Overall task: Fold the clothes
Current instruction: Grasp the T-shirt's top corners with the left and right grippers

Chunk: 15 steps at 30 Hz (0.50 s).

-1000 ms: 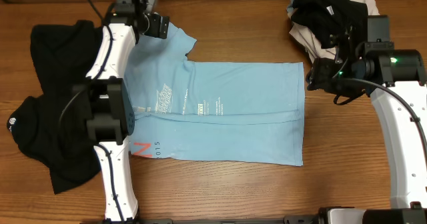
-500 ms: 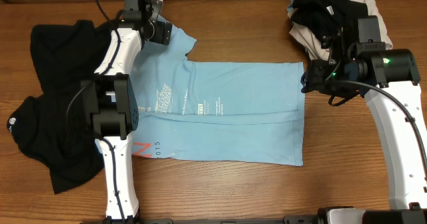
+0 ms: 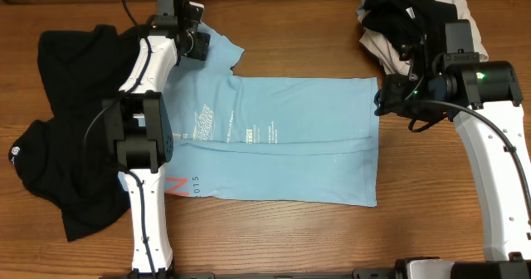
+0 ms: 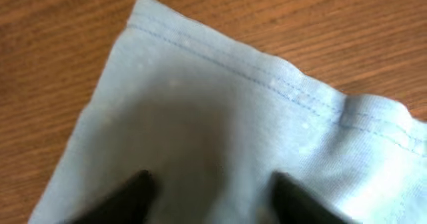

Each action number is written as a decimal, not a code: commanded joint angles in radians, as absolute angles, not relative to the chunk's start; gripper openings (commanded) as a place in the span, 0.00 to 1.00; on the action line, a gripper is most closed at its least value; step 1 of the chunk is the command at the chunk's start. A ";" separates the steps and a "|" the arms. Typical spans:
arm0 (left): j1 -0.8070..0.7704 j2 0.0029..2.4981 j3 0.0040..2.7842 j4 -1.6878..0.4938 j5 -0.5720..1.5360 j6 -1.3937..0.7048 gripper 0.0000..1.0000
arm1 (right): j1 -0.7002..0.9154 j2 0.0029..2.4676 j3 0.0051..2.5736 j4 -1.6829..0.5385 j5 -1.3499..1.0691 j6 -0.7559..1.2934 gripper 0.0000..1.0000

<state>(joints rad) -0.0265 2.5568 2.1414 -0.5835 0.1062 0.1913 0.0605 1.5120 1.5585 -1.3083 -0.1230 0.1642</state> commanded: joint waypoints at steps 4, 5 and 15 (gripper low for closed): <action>-0.032 2.598 2.156 -0.640 0.096 0.202 0.16 | 0.066 1.515 1.571 -1.269 -0.114 0.172 0.60; -0.032 2.598 2.156 -0.648 0.096 0.202 0.11 | 0.066 1.515 1.571 -1.261 -0.114 0.172 0.60; -0.011 2.572 2.267 -0.896 0.093 0.020 0.04 | 0.066 1.531 1.571 -1.142 -0.113 0.171 0.52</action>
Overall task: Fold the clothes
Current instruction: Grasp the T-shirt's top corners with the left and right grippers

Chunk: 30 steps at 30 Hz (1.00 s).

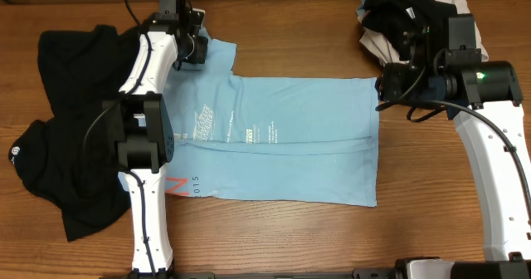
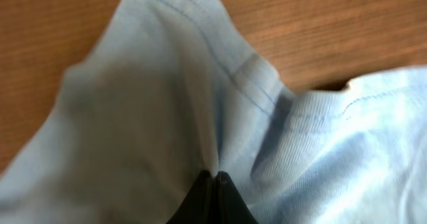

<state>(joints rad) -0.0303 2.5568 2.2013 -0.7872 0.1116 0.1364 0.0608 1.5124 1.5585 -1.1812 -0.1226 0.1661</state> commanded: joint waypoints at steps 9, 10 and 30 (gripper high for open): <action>0.028 2.563 2.644 -1.301 0.097 -0.086 0.04 | 0.079 1.721 1.571 -0.978 -0.010 0.167 0.51; 0.028 2.563 2.676 -1.331 0.097 -0.086 0.04 | 0.079 1.755 1.571 -0.955 0.002 0.167 0.51; 0.014 2.563 2.750 -1.560 0.093 -0.083 0.04 | 0.076 2.156 1.571 -0.673 0.165 0.130 0.50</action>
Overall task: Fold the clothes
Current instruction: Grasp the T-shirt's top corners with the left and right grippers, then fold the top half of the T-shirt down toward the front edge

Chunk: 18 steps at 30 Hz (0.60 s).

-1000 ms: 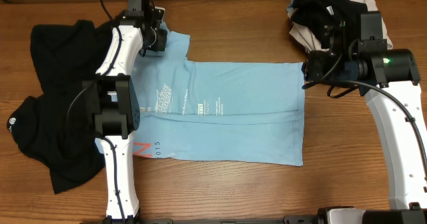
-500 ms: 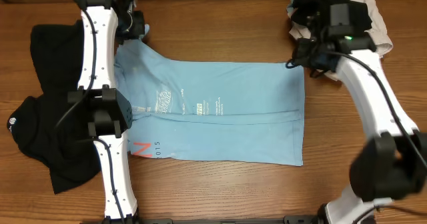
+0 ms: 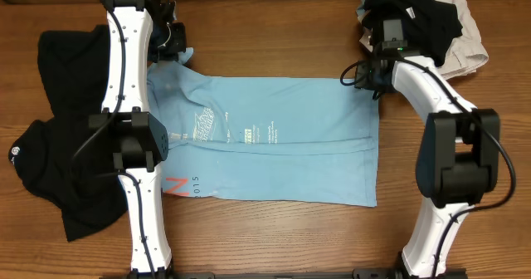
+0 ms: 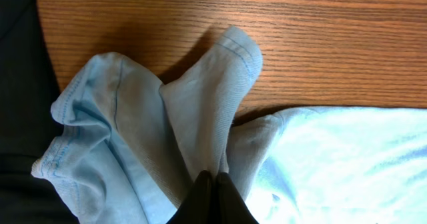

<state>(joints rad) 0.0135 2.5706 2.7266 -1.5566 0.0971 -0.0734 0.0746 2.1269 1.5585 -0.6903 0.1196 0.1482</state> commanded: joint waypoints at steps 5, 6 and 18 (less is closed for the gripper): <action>0.013 2.563 2.750 -1.559 0.093 -0.082 0.04 | 0.076 2.198 1.571 -0.638 0.169 0.130 0.50; 0.014 2.563 2.750 -1.559 0.093 -0.082 0.04 | 0.076 2.202 1.571 -0.636 0.168 0.130 0.50; 0.014 2.563 2.760 -1.567 0.027 -0.082 0.04 | 0.076 2.229 1.602 -0.658 0.156 0.152 0.05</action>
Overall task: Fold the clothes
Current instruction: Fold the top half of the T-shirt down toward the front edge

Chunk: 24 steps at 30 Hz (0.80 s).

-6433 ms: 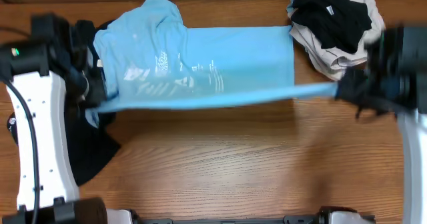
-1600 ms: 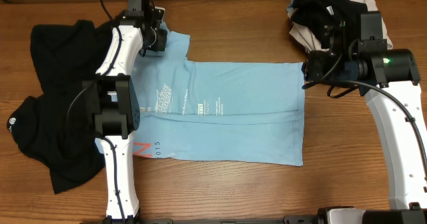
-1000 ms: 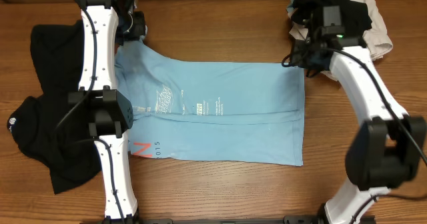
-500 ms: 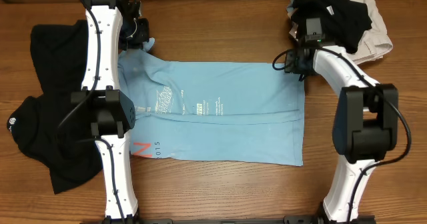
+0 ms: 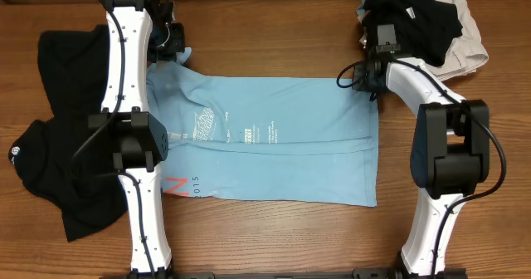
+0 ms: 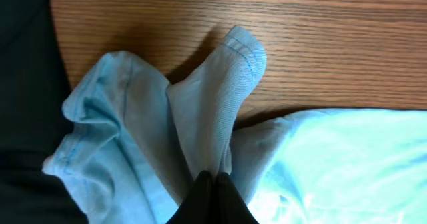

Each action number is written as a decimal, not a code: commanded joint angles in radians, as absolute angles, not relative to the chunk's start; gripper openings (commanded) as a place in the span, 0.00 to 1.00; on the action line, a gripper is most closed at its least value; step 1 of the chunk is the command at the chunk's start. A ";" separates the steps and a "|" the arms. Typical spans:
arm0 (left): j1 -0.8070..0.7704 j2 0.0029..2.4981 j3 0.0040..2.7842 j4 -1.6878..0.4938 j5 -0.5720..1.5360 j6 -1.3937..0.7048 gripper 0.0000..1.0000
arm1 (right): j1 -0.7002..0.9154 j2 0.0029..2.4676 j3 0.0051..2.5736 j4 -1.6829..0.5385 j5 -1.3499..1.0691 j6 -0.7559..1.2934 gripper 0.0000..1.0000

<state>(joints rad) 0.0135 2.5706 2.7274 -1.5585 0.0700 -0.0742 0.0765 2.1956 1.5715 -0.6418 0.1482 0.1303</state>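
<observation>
A light blue T-shirt (image 5: 282,138) lies flat across the middle of the table, printed side up, its hem to the right. My left gripper (image 5: 177,51) is at the shirt's upper left, shut on the bunched blue sleeve (image 6: 213,111), which rises in a fold from the closed jaws of that gripper (image 6: 213,177). My right gripper (image 5: 362,78) sits at the shirt's upper right hem corner. The overhead view does not show how its jaws stand or whether it holds cloth.
A black garment (image 5: 66,129) is spread on the table left of the shirt, partly under my left arm, and shows in the left wrist view as a black garment edge (image 6: 27,84). A pile of black and beige clothes (image 5: 419,22) lies at the back right.
My left gripper still pinches the sleeve in nearly the same place. The right gripper has edged slightly left at the hem corner and its arm has shifted a little.
First my left gripper hung open over the flat sleeve and the right gripper stood off the shirt's right edge. Then the left shut on the sleeve. Later the sleeve was bunched toward the shoulder and the right gripper had come to the upper right hem corner, as now.
</observation>
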 commanded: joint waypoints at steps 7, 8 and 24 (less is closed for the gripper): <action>0.014 2.540 2.857 -1.625 0.016 -0.082 0.04 | 0.076 2.176 1.802 -0.923 0.104 0.148 0.04; 0.014 2.537 2.872 -1.641 0.007 -0.082 0.04 | 0.076 2.166 1.824 -0.955 0.091 0.148 0.04; 0.014 2.427 2.788 -1.690 0.000 -0.067 0.04 | 0.076 1.943 1.919 -1.343 -0.048 0.134 0.04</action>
